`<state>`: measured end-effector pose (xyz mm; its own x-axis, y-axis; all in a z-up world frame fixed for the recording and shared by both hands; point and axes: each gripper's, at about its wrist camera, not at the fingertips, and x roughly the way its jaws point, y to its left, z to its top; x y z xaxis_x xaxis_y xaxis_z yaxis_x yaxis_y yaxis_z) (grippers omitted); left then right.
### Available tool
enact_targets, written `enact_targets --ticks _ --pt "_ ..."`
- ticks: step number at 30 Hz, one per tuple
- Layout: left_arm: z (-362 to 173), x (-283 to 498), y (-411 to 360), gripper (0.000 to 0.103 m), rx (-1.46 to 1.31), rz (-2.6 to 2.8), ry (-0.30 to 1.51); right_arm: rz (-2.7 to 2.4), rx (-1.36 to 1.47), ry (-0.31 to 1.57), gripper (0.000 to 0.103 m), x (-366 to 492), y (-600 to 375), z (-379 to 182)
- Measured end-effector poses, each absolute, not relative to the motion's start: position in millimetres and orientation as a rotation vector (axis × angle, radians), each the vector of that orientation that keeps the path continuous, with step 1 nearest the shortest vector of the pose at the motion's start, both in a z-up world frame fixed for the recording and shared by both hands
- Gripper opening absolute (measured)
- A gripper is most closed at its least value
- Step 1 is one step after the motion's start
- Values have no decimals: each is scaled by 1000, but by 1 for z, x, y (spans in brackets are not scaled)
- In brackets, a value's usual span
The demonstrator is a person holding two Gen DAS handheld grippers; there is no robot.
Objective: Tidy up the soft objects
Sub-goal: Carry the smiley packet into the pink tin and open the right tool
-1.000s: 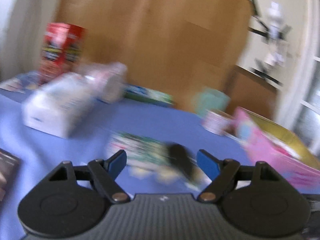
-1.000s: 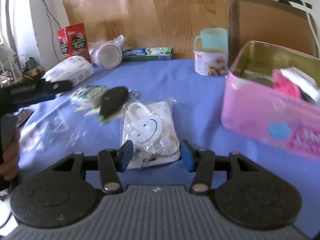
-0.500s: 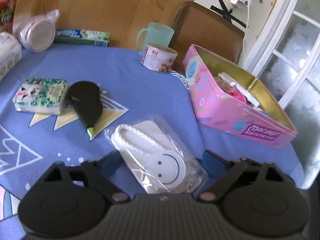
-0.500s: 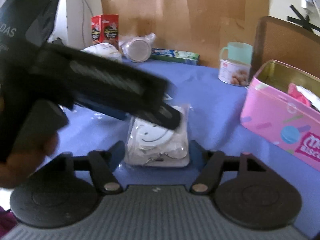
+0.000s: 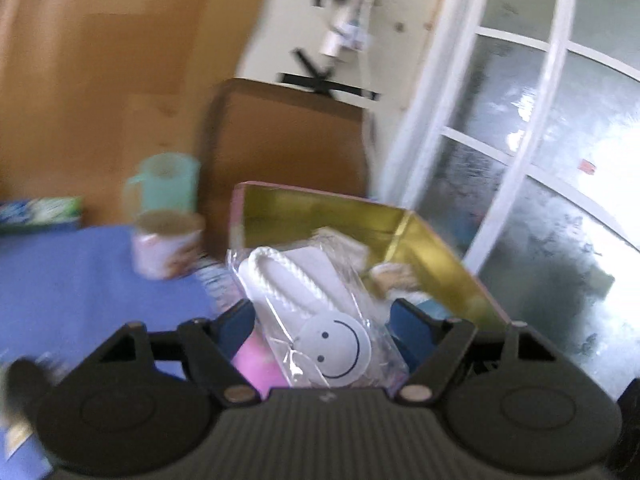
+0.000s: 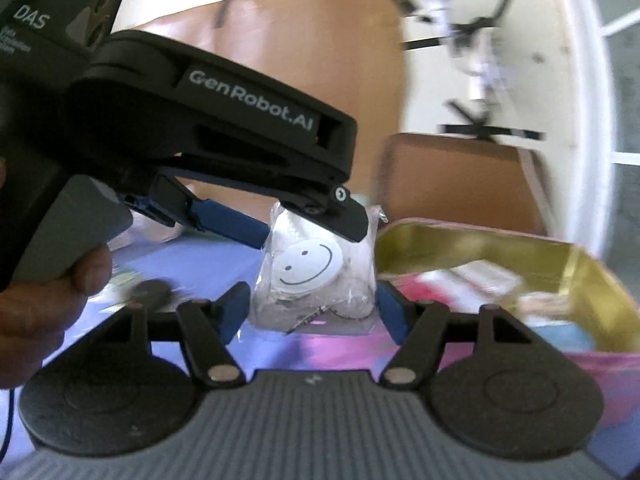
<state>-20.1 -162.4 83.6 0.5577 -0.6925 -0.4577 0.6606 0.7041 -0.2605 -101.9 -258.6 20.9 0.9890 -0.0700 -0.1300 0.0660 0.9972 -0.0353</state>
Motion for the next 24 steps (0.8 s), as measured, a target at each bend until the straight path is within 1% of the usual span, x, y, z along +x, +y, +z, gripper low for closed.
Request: enact_targets --ticks 3,6,9,12,15,24 --pt "85 -13 -204 77 -25 -857 549 -150 -2 124 71 -98 -290 26" --pt "82 -8 -247 86 72 -865 514 -231 13 150 72 -77 -311 27" --pt "74 2 -267 85 112 -795 522 -364 42 208 73 -55 -338 26" --pt "71 5 -251 86 45 -781 547 -328 141 153 73 -70 -355 27" --pt "70 5 -236 86 51 -712 559 -341 143 139 73 -80 -353 24" --pt "70 -13 -202 86 103 -615 588 -331 266 125 73 -115 -344 22"
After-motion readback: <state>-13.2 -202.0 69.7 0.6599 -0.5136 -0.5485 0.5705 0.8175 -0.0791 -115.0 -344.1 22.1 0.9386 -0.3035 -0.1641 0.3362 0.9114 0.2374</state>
